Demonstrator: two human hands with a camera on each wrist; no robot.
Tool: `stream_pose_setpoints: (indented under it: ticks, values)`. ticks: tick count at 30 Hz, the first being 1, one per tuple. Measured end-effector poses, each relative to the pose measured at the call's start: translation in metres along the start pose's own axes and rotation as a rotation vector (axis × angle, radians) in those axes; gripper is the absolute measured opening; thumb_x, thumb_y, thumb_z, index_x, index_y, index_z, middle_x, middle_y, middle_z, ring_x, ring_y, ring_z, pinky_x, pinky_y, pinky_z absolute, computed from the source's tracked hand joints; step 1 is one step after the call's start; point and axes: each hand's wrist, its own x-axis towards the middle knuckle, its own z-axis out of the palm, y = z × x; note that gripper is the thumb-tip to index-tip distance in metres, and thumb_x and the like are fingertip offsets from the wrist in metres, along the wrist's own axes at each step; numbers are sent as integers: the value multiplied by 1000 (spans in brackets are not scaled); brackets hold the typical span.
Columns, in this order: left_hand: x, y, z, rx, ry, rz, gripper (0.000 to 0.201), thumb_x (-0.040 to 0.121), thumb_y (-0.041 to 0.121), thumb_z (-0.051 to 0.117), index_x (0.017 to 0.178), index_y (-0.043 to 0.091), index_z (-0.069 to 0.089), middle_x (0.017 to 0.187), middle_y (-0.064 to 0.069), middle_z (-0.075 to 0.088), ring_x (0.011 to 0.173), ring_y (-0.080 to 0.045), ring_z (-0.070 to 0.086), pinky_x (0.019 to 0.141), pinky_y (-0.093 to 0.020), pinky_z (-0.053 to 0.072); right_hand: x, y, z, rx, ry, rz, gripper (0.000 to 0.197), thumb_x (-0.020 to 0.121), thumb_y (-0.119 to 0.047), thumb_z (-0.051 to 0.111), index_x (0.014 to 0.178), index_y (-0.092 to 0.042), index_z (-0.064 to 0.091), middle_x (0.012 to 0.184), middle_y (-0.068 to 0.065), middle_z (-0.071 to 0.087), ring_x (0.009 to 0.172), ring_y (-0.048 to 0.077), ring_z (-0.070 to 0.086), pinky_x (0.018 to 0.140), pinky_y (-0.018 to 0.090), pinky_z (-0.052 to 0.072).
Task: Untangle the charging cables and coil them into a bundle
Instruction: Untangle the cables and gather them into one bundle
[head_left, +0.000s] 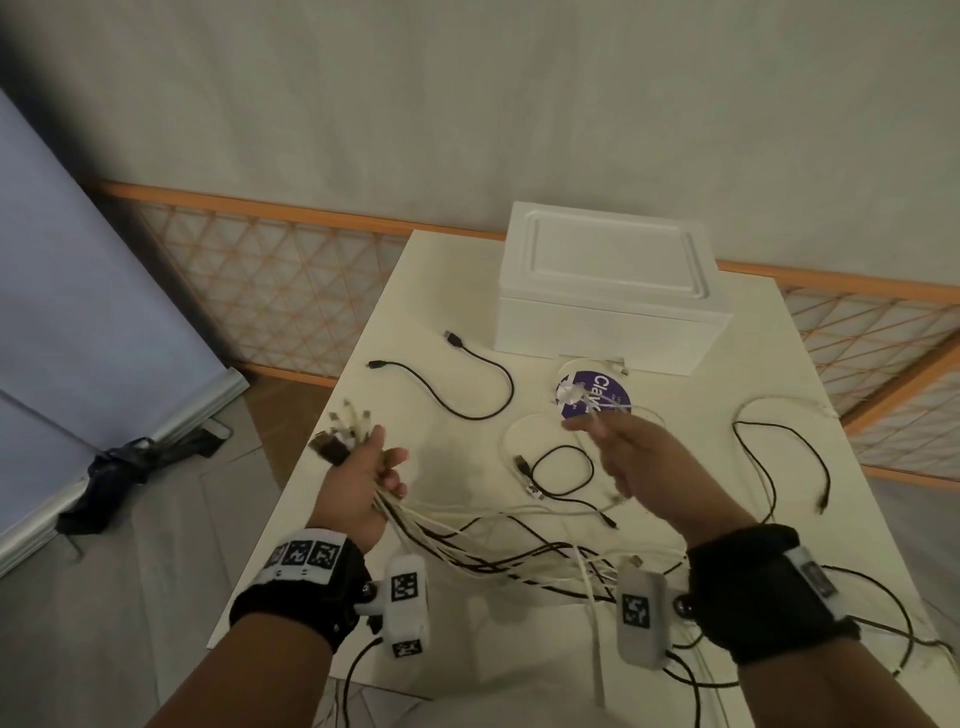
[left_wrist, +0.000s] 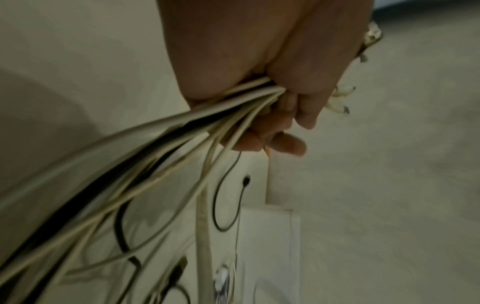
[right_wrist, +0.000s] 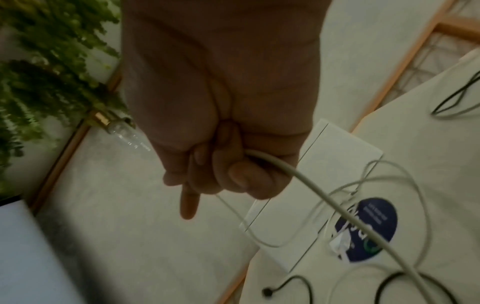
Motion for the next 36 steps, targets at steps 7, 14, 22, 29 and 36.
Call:
stream_pose_setpoints:
  ticks: [7,14,22,29,36]
  values:
    - [-31,-14,57,197,-391,-192,11,92,18,55,87,8,54,112,-18,69,37,-7,32,40,-20,37,-5,-14,39,-380,-443,-128,20,97,-26,51,98,-21,70,69,-13,57,60,-8,49,63,6,37]
    - [1,-3,50,-143,-71,-140,21,95,10,52,75,16,53,82,-2,73,32,-4,32,34,-16,34,-23,17,19,-367,-399,32,23,93,-21,58,71,-21,68,61,-19,59,61,-8,51,64,6,37]
    - [19,-5,33,-152,0,-103,19,97,17,50,79,15,54,59,6,65,30,-2,30,35,-13,31,-52,56,-29,86,225,54,46,84,-5,62,44,-4,39,47,8,36,50,18,34,54,29,29]
    - [10,-1,41,35,-55,-102,11,93,17,57,93,13,67,69,5,64,32,-4,29,34,-15,32,-31,60,-30,-206,241,269,22,94,-25,54,81,-14,69,62,-1,54,60,16,49,59,28,40]
    - [-27,-7,70,441,-390,6,14,93,9,55,93,7,69,64,1,59,33,-6,29,35,-18,26,14,5,38,-963,182,-360,71,77,-13,63,142,-23,36,142,5,41,120,26,45,100,40,41]
